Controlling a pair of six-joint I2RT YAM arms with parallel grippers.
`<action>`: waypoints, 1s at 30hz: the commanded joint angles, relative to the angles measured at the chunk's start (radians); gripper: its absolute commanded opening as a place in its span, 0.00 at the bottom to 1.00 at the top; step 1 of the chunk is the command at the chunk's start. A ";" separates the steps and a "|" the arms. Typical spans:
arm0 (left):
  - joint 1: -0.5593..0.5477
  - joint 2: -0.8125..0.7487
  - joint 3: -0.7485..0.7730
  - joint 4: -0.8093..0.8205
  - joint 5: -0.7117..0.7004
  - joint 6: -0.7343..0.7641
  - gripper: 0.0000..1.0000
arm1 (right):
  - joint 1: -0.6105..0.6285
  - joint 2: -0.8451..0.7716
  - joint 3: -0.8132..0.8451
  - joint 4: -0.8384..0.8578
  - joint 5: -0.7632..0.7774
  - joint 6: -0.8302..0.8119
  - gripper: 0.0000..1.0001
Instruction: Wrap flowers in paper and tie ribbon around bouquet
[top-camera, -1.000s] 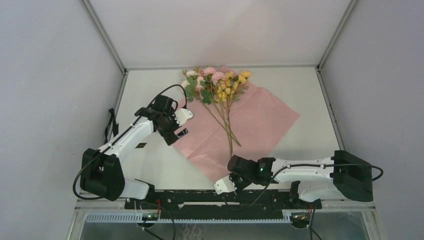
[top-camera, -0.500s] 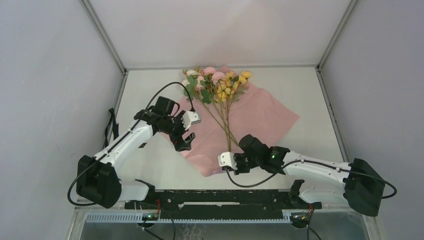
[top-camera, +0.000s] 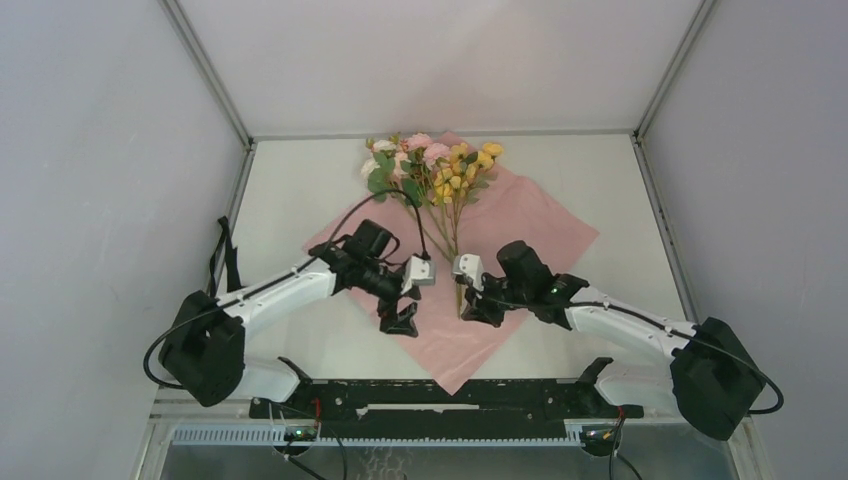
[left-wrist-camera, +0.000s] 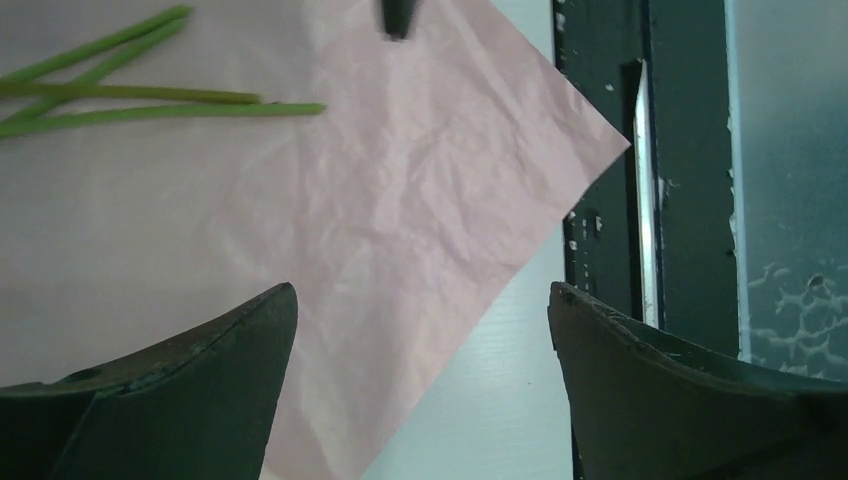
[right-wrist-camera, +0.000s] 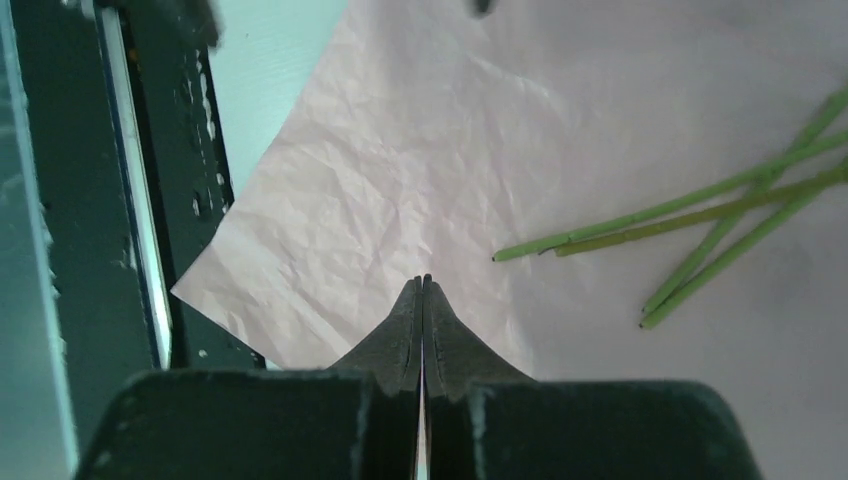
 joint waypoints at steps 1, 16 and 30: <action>-0.158 -0.028 -0.047 0.037 -0.140 0.105 1.00 | -0.061 -0.039 0.037 0.051 0.023 0.220 0.00; -0.574 0.068 -0.159 0.186 -0.707 0.306 1.00 | -0.060 0.108 0.036 -0.294 0.274 0.973 0.24; -0.574 0.079 -0.230 0.298 -0.769 0.289 0.40 | -0.048 -0.128 -0.026 -0.164 0.122 0.861 0.37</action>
